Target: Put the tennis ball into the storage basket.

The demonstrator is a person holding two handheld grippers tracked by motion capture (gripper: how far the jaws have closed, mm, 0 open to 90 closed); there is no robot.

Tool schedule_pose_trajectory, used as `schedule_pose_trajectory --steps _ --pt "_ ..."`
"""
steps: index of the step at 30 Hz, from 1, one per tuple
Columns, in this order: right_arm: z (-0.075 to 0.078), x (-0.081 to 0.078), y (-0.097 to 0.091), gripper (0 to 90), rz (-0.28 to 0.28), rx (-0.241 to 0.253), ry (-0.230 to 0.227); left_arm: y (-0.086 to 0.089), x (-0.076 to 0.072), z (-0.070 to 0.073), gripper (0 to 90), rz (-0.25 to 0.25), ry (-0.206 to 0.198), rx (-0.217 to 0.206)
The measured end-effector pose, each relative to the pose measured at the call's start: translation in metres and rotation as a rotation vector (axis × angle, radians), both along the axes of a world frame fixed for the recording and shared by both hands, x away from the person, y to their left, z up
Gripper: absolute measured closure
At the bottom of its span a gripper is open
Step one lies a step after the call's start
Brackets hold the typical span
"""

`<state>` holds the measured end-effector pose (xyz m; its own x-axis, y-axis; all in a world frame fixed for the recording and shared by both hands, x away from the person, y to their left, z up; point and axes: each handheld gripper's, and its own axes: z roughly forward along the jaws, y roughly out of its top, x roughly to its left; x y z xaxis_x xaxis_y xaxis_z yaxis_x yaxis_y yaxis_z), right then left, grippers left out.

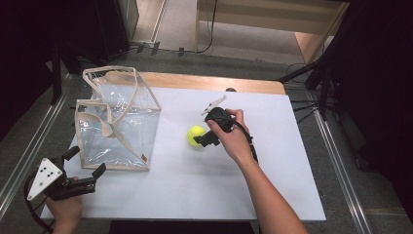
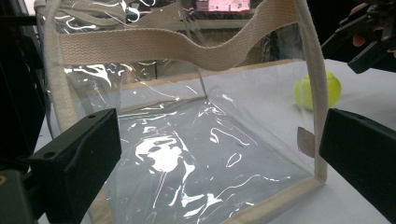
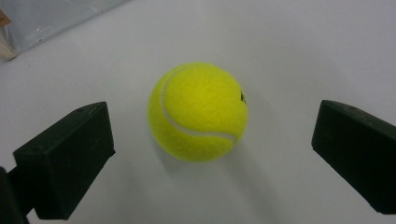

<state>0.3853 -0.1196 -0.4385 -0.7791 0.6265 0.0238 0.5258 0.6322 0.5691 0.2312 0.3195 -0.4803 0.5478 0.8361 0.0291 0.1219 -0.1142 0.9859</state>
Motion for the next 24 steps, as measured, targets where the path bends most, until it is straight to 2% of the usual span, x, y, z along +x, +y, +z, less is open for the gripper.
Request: schedule_pose_trajectory --steps 10,11,12,13,24 --pt "-0.01 0.014 0.019 0.0 0.058 -0.063 0.076 0.001 0.0 0.0 0.0 -0.002 -0.001 -0.004" --pt "-0.01 0.015 0.02 6.3 0.055 -0.065 0.092 0.001 0.0 0.0 0.0 -0.002 -0.002 -0.007" --pt "-0.012 0.017 0.02 19.7 0.058 -0.07 0.075 0.002 0.0 0.0 0.0 -0.001 0.0 -0.01" --pt "-0.013 0.018 0.021 23.0 0.042 -0.077 0.077 0.002 0.0 0.0 0.0 0.001 0.003 -0.008" --pt "-0.02 0.023 0.03 23.0 0.058 -0.119 0.122 0.001 0.0 0.0 0.0 0.001 0.002 -0.007"
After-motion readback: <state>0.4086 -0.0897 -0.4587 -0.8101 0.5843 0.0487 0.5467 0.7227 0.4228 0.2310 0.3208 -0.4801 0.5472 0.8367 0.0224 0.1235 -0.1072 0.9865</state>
